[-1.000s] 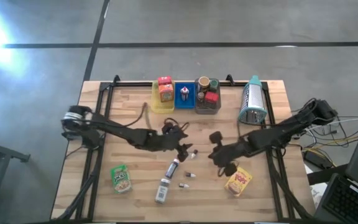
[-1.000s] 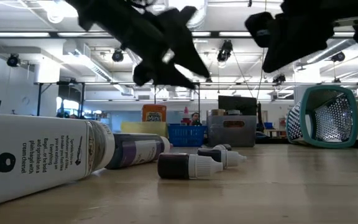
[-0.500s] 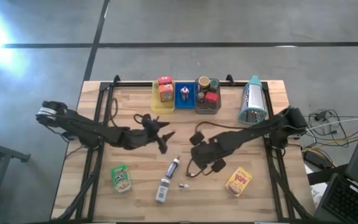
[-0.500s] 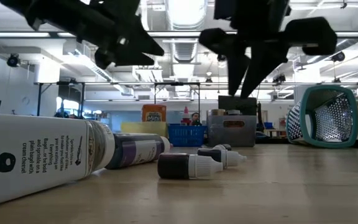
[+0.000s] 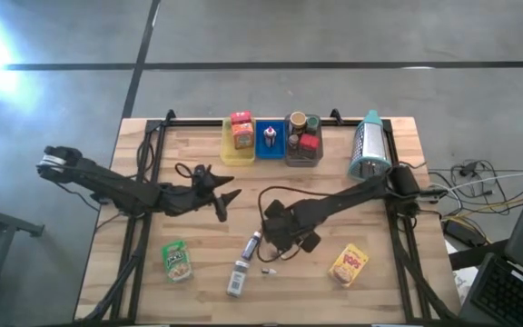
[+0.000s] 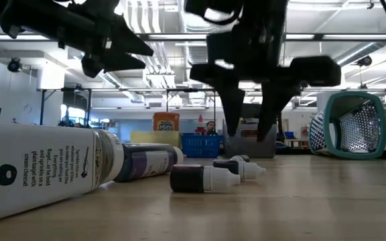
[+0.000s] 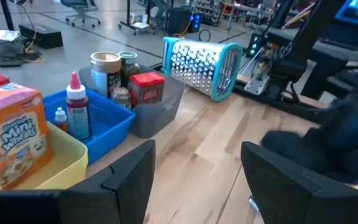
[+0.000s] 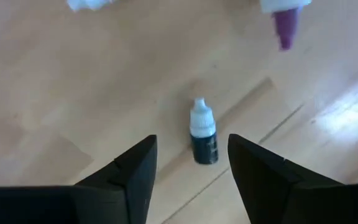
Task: Pick & Place Kitchen Items
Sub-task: Put the small blue food coloring bottle into the blue bin
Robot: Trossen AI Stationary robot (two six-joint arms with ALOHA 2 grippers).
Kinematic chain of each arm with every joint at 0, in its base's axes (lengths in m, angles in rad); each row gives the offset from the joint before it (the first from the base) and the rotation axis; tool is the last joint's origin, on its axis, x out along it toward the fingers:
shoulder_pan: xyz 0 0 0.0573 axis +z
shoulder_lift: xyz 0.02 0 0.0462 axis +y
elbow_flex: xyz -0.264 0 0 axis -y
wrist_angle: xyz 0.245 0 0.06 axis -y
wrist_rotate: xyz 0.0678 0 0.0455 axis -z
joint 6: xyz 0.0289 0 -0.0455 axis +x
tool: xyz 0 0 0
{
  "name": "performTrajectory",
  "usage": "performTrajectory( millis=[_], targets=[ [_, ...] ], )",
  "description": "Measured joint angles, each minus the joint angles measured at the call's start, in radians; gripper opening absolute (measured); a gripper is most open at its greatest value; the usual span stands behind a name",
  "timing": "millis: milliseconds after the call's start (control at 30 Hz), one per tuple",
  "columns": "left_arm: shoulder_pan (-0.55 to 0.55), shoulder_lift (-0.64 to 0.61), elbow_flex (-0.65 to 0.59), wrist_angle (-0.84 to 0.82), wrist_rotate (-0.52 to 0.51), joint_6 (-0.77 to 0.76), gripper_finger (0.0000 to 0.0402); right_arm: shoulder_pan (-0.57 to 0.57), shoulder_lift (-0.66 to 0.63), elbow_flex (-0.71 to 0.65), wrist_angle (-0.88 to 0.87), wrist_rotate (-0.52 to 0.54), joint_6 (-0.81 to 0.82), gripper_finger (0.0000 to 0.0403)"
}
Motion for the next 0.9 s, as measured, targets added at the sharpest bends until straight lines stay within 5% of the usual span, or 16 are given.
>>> performTrajectory(
  millis=[900],
  targets=[
    [-0.002, -0.006, -0.006, 0.001, 0.002, -0.006, 0.0243, -0.064, 0.021, 0.001, 0.11, -0.107, -0.02, 0.0181]
  ],
)
